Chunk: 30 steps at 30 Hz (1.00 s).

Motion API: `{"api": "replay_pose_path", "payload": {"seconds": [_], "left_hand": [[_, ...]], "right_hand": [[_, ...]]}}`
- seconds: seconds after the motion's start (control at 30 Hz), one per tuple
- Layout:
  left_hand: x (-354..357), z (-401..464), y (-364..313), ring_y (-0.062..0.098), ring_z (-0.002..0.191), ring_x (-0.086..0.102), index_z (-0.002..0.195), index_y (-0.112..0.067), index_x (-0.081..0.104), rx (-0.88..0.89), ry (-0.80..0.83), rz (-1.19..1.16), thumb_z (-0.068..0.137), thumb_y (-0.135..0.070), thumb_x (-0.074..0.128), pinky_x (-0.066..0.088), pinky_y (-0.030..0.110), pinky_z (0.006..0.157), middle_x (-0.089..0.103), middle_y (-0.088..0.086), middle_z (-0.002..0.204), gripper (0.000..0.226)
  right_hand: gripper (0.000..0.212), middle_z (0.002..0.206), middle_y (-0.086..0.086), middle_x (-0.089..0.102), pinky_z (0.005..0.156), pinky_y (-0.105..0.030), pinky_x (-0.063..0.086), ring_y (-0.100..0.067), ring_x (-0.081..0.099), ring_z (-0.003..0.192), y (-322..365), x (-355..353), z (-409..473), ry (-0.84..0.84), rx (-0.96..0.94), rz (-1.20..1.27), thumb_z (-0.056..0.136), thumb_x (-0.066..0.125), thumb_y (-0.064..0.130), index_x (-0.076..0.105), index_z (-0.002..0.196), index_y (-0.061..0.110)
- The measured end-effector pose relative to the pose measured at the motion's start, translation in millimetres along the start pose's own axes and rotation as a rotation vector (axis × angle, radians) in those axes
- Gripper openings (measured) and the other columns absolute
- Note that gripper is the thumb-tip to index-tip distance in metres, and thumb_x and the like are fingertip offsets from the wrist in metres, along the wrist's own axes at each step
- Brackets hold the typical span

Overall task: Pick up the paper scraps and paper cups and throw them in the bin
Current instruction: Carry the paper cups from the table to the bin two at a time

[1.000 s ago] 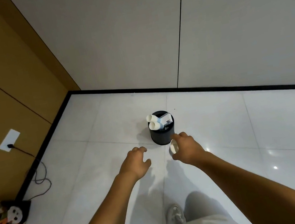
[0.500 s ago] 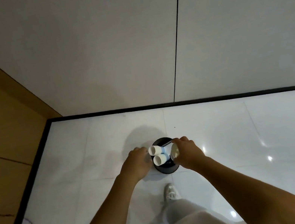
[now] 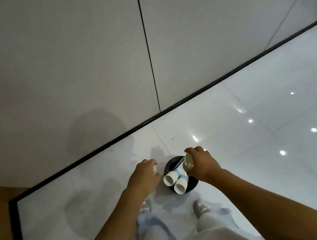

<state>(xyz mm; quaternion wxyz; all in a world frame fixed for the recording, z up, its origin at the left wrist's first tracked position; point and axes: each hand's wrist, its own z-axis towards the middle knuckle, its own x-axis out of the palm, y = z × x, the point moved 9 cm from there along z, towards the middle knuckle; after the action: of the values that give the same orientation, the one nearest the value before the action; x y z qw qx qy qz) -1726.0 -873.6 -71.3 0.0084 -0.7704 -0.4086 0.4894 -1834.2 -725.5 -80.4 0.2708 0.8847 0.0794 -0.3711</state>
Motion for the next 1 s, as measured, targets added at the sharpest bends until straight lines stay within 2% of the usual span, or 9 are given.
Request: {"api": "replay_pose_path", "payload": {"seconds": [0.27, 0.37, 0.43, 0.67, 0.77, 1.0], "left_hand": [[-30, 36, 36, 0.021, 0.122, 0.045, 0.134, -0.016, 0.045, 0.290, 0.210, 0.263, 0.093, -0.027, 0.052, 0.043, 0.033, 0.097, 0.047, 0.004, 0.134, 0.043], [-27, 35, 43, 0.020, 0.123, 0.043, 0.134, -0.016, 0.044, 0.379, 0.278, 0.329, 0.093, -0.027, 0.051, 0.041, 0.032, 0.098, 0.045, 0.004, 0.136, 0.043], [-22, 33, 45, 0.020, 0.123, 0.043, 0.135, -0.016, 0.044, 0.420, 0.298, 0.344, 0.093, -0.027, 0.052, 0.041, 0.031, 0.097, 0.045, 0.004, 0.136, 0.044], [4, 14, 59, 0.020, 0.118, 0.046, 0.130, -0.013, 0.048, 0.514, 0.304, 0.357, 0.092, -0.023, 0.051, 0.045, 0.031, 0.092, 0.048, 0.005, 0.130, 0.039], [23, 9, 73, 0.019, 0.120, 0.046, 0.131, -0.013, 0.048, 0.520, 0.314, 0.361, 0.093, -0.022, 0.051, 0.044, 0.032, 0.095, 0.048, 0.004, 0.132, 0.039], [66, 30, 86, 0.022, 0.126, 0.042, 0.137, -0.012, 0.044, 0.537, 0.395, 0.356, 0.093, -0.020, 0.052, 0.040, 0.032, 0.100, 0.046, 0.006, 0.137, 0.045]], "right_hand": [[0.068, 0.142, -0.006, 0.038, 0.093, -0.039, 0.049, -0.028, 0.040, 0.126, 26, 49, -9, -0.158, 0.343, 0.322, 0.083, 0.066, 0.022, 0.035, 0.144, 0.022], [0.070, 0.145, -0.007, 0.035, 0.096, -0.038, 0.046, -0.029, 0.039, 0.127, 32, 71, -25, -0.199, 0.426, 0.397, 0.084, 0.068, 0.027, 0.034, 0.145, 0.022], [0.071, 0.144, -0.006, 0.036, 0.093, -0.036, 0.046, -0.029, 0.041, 0.125, 33, 85, -37, -0.229, 0.478, 0.439, 0.082, 0.070, 0.027, 0.035, 0.144, 0.022], [0.067, 0.136, -0.006, 0.043, 0.083, -0.033, 0.045, -0.028, 0.045, 0.117, 25, 125, -69, -0.367, 0.588, 0.531, 0.080, 0.070, 0.021, 0.040, 0.140, 0.022], [0.066, 0.136, -0.007, 0.043, 0.084, -0.034, 0.045, -0.028, 0.044, 0.117, 20, 146, -71, -0.426, 0.616, 0.564, 0.080, 0.070, 0.021, 0.041, 0.140, 0.021], [0.069, 0.139, -0.007, 0.040, 0.085, -0.034, 0.044, -0.029, 0.043, 0.120, 9, 201, -49, -0.442, 0.694, 0.683, 0.079, 0.070, 0.019, 0.040, 0.140, 0.021]]}}
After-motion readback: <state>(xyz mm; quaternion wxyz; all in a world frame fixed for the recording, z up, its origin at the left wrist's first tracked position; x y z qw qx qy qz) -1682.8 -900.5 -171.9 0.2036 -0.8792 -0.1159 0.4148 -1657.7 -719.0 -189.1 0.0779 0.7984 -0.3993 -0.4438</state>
